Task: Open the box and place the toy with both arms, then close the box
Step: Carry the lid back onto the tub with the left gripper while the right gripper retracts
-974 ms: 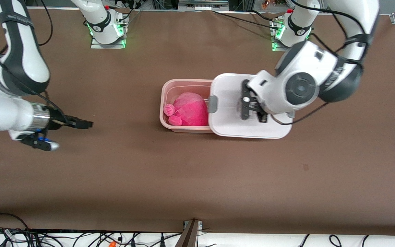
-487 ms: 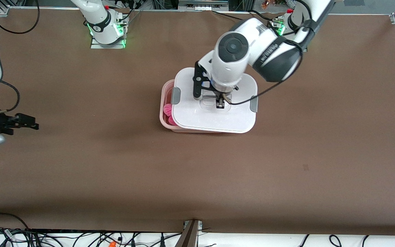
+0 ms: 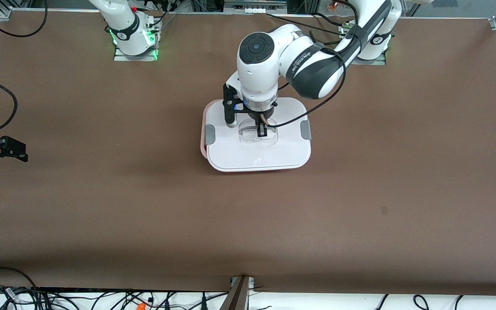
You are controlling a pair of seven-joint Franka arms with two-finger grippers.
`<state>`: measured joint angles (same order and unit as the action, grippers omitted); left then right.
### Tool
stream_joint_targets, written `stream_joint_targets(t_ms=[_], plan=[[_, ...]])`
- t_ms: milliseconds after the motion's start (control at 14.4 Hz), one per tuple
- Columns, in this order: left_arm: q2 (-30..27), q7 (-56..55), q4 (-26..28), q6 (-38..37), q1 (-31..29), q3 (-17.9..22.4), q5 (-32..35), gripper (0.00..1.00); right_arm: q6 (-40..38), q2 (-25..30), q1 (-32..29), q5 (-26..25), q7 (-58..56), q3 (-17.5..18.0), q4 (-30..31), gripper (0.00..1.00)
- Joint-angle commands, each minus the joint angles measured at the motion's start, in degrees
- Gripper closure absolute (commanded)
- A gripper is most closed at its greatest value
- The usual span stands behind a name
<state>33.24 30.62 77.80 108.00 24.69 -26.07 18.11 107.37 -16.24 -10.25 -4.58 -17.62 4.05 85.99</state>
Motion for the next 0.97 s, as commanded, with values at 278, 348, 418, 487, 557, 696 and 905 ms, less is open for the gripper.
stream_joint_targets(t_ms=[278, 348, 418, 487, 557, 696, 905], plan=[[0.33, -0.74, 2.79, 3.19, 2.29, 0.58, 4.29, 1.0, -7.25, 11.92, 0.84, -0.43, 17.78, 4.55, 6.12, 0.01], [0.33, -0.65, 3.49, 3.36, 2.38, 0.67, 4.47, 1.0, -8.39, 13.24, 0.84, -0.34, 18.67, 5.09, 5.95, 0.01], [0.33, -0.65, 4.02, 3.62, 2.55, 0.67, 4.48, 1.0, -10.15, 14.12, 0.84, -0.16, 19.37, 5.18, 5.51, 0.01], [0.42, -0.65, 4.46, 4.32, 2.64, 0.67, 4.48, 1.0, -11.99, 14.82, 0.84, -0.08, 19.81, 5.18, 4.81, 0.01], [0.77, -0.65, 5.16, 5.46, 2.73, 0.67, 4.48, 1.0, -13.92, 15.18, 0.84, 0.01, 19.73, 5.18, 4.11, 0.01], [0.77, -0.83, 5.7, 6.26, 2.73, 0.67, 4.48, 1.0, -16.4, 15.18, 0.84, 0.19, 19.56, 5.18, 1.92, 0.01], [0.77, -0.83, 6.31, 6.35, 3.08, 0.58, 4.48, 1.0, -17.02, 15.18, 0.84, 1.24, 19.38, 5.09, 0.85, 0.01]])
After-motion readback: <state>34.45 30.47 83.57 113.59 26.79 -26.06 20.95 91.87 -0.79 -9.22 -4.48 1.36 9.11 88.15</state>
